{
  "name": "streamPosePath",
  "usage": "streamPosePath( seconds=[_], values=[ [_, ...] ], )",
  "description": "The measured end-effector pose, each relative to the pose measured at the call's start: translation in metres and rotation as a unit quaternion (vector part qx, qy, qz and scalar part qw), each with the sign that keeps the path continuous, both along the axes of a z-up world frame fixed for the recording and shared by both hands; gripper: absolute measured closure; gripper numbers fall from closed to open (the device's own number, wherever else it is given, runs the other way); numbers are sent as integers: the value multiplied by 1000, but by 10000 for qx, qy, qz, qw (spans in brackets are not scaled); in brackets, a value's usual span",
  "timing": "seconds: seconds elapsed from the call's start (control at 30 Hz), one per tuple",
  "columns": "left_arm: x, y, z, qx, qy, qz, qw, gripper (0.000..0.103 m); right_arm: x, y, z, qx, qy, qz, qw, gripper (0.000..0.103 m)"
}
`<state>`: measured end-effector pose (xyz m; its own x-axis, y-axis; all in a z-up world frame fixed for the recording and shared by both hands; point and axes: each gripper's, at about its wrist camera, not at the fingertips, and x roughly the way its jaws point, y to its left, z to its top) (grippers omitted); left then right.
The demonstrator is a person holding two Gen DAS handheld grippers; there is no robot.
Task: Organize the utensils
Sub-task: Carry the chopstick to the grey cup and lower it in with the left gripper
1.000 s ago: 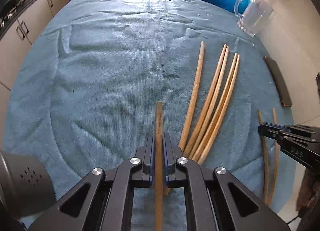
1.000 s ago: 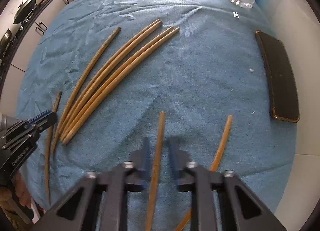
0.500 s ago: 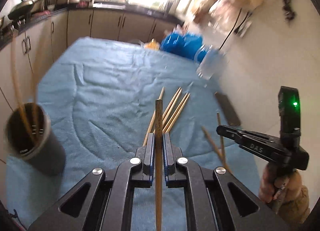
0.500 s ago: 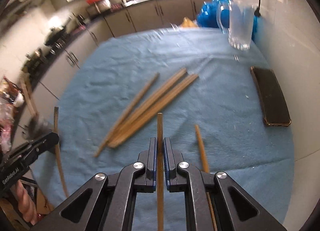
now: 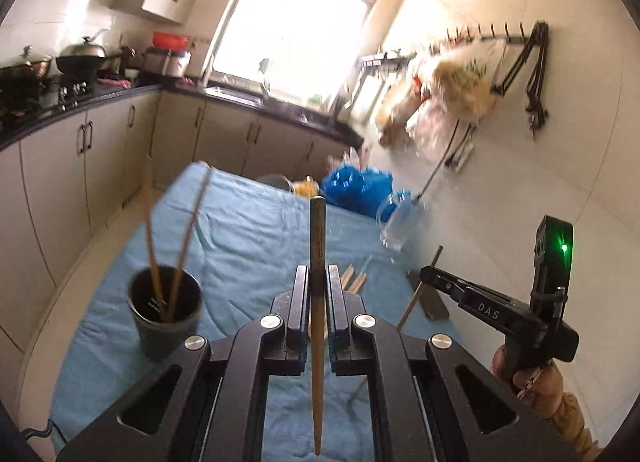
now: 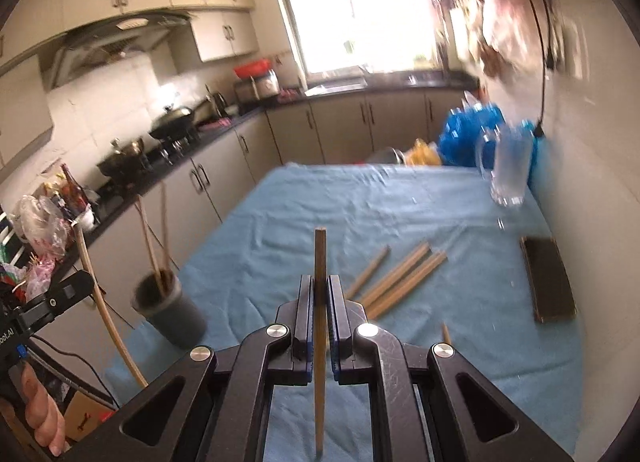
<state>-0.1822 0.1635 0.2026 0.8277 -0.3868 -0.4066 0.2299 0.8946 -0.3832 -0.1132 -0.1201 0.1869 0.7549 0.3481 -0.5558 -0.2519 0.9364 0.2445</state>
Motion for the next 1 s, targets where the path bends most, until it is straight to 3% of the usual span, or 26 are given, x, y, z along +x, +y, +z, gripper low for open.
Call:
streamPosePath(
  seconds=[0.37, 0.67, 0.83, 1.0],
  values=[
    [10, 66, 50, 202, -808, 1002, 9915, 96, 9, 57, 73, 197, -859, 382, 9954, 97],
    [40, 97, 63, 367, -1029, 1556, 9818, 96, 24, 112, 119, 395, -1242, 781, 9884, 96],
    [58, 106, 53, 407, -946, 1677, 9804, 96, 38, 140, 119, 556, -1172, 965, 9868, 96],
    [80, 113, 20, 394, -594, 1726, 9824, 96, 58, 163, 89, 566, -785, 1080, 9894, 96]
  ],
)
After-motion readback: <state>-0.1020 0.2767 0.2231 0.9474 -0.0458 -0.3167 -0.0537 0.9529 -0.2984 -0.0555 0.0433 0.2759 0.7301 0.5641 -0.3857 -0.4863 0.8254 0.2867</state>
